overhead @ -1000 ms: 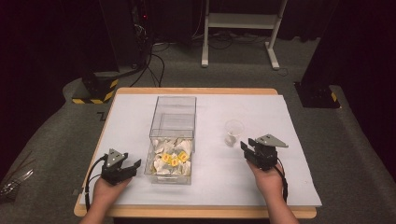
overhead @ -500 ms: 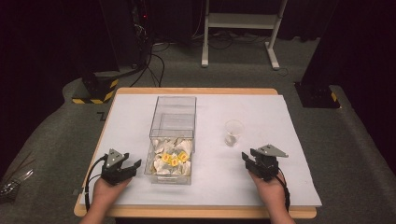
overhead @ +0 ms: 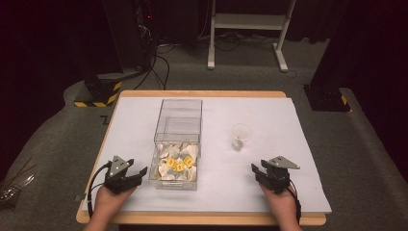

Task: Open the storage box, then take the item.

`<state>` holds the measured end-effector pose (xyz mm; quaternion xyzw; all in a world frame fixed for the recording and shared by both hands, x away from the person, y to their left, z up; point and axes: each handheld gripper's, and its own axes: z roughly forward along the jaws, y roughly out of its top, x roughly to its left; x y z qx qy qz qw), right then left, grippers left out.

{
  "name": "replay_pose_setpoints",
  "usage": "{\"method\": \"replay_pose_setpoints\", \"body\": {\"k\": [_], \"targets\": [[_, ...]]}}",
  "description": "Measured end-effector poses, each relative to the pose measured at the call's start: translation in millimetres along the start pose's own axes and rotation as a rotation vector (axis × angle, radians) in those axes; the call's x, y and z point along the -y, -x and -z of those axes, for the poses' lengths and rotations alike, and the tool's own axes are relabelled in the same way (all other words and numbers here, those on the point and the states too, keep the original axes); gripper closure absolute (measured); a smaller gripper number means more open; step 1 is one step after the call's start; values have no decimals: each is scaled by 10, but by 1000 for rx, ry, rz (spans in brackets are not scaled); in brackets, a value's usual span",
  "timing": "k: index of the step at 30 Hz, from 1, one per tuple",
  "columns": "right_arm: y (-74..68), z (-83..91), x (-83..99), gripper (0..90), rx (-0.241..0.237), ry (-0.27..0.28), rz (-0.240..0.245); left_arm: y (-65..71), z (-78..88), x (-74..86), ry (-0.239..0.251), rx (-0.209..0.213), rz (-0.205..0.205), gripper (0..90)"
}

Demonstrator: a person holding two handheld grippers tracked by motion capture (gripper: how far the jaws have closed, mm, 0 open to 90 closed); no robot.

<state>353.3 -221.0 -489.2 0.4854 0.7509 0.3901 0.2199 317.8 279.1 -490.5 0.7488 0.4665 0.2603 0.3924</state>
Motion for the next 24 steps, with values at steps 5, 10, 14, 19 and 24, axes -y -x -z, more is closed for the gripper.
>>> {"method": "replay_pose_setpoints", "body": {"k": [5,10,14,19,24], "targets": [[-17,-8,22,527,1,-8,13,49,62,-47,18,13,4,332],[5,-13,41,518,3,-9,16,100,120,-94,47,10,8,314],[29,-24,54,509,16,-18,9,113,183,-127,77,19,22,309],[41,-53,61,487,36,-37,19,126,243,-157,102,27,23,307],[34,-85,60,473,51,-55,39,150,290,-172,109,27,16,303]]}}
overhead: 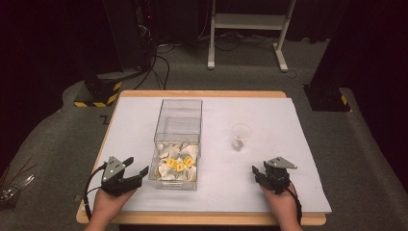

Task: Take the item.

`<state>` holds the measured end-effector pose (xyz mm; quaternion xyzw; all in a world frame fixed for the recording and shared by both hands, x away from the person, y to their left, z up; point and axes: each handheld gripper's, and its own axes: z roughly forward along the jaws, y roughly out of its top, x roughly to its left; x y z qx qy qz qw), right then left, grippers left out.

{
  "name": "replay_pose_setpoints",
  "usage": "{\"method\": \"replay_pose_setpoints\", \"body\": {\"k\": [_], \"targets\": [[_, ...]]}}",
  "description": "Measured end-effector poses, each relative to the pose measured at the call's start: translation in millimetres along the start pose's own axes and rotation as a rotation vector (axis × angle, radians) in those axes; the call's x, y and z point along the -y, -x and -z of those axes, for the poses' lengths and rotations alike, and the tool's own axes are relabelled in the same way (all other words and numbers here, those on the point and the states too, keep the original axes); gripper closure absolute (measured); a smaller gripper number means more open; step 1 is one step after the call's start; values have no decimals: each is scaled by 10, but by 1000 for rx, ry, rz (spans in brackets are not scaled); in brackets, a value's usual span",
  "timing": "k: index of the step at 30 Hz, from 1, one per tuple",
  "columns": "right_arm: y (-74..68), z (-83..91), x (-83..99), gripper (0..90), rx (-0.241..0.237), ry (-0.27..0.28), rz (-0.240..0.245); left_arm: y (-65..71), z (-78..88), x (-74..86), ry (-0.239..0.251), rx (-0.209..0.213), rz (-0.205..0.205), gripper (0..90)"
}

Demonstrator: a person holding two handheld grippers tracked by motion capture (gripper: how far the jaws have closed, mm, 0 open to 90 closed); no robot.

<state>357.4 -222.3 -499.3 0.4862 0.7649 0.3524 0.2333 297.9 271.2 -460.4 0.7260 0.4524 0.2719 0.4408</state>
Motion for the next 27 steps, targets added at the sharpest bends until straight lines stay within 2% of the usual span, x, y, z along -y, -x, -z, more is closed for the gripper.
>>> {"method": "replay_pose_setpoints", "body": {"k": [11,14,18,24,27], "targets": [[-14,-22,2,464,7,-19,1,79,159,-93,46,12,-8,302],[-14,-24,2,464,8,-21,1,113,189,-118,57,26,-4,302],[-11,-26,2,464,6,-22,0,172,228,-149,68,38,-20,301],[-11,-28,3,465,5,-24,-2,243,282,-178,87,71,-4,300],[-10,-31,3,464,5,-25,-4,280,307,-149,89,73,-1,296]]}}
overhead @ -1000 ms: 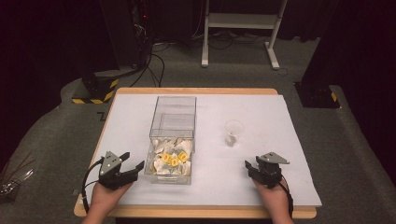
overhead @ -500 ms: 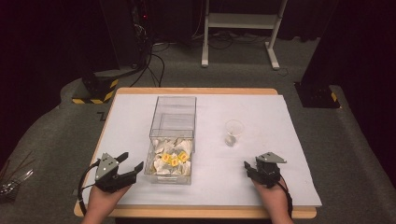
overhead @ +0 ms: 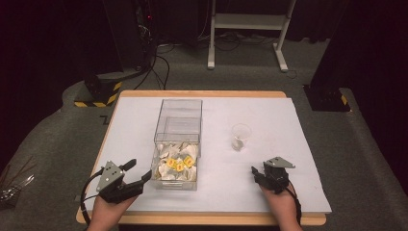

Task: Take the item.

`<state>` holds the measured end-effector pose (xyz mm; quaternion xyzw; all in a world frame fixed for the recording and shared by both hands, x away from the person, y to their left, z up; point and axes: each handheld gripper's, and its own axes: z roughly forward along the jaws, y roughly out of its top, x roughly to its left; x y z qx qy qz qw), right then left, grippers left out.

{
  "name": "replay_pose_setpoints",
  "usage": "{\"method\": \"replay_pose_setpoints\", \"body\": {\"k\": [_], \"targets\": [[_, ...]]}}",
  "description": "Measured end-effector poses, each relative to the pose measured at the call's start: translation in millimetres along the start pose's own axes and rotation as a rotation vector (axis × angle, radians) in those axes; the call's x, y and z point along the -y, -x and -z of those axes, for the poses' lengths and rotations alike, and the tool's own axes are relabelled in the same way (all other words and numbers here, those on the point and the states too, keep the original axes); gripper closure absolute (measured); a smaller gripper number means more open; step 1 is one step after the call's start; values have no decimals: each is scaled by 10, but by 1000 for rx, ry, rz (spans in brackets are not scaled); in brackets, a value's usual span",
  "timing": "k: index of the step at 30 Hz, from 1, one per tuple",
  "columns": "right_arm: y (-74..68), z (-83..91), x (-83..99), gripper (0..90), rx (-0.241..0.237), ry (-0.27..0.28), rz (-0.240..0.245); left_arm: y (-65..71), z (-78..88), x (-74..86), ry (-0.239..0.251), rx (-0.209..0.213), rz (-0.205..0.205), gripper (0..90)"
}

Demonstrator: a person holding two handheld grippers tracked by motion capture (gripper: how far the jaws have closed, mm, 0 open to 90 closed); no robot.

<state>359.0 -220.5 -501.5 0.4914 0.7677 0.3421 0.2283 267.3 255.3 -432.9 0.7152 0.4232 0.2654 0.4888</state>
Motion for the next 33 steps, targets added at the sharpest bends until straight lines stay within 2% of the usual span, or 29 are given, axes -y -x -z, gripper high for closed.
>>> {"method": "replay_pose_setpoints", "body": {"k": [4,8,12,15,18,26,33], "targets": [[2,-3,-1,466,-1,-2,-1,55,35,89,4,-4,28,304],[7,-3,-2,466,-5,-3,-1,113,59,157,-12,-21,2,304],[8,-3,-3,466,-6,-3,-3,124,31,215,-34,-21,6,304],[12,-4,-3,466,-8,-3,-3,139,0,242,-47,-30,-10,306],[14,0,-1,466,-10,-1,-11,154,-26,269,-51,-24,-1,318],[12,0,-1,467,-10,0,-9,191,-96,322,-71,-25,-19,324],[11,-1,-1,467,-9,0,-8,186,-116,338,-71,-15,-12,316]]}}
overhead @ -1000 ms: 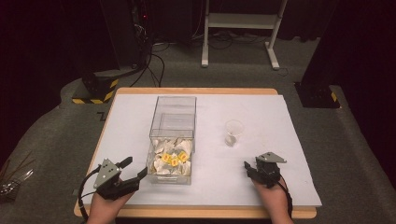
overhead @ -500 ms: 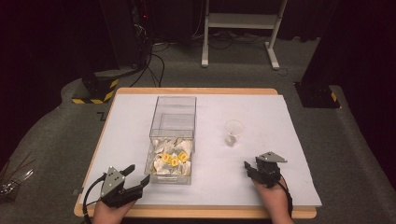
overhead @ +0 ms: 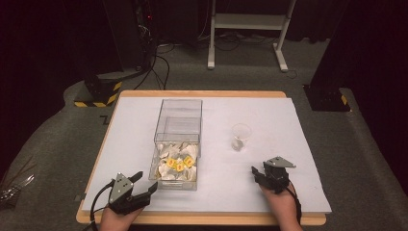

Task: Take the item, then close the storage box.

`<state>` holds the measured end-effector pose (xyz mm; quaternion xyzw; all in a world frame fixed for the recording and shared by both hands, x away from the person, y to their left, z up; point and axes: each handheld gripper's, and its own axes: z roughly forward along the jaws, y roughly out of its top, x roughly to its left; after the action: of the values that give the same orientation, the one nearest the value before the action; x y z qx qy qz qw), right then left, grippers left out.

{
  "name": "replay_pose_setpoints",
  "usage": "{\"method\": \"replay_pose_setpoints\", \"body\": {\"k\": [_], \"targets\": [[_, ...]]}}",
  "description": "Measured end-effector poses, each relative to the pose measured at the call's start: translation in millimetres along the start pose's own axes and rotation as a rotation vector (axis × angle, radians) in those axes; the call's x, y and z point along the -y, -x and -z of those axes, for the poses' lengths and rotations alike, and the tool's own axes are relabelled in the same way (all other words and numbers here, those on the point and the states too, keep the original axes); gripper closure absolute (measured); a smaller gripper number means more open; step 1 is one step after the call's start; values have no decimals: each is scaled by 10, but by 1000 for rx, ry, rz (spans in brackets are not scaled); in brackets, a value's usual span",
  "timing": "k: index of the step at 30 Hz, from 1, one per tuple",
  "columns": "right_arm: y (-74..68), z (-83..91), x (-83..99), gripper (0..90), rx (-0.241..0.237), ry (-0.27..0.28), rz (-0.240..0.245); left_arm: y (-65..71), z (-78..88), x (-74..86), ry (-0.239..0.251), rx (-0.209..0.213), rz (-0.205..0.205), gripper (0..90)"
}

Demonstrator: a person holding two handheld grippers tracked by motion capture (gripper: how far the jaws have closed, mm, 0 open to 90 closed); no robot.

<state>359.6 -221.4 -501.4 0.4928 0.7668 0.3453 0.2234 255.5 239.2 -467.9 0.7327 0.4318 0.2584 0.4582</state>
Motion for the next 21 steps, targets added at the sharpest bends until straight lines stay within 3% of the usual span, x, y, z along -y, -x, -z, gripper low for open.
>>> {"method": "replay_pose_setpoints", "body": {"k": [7,21], "targets": [[0,2,2,466,0,3,3,20,-28,-1,9,-5,-10,287],[-1,-4,0,467,1,-1,8,-2,-77,2,25,-34,7,235]]}}
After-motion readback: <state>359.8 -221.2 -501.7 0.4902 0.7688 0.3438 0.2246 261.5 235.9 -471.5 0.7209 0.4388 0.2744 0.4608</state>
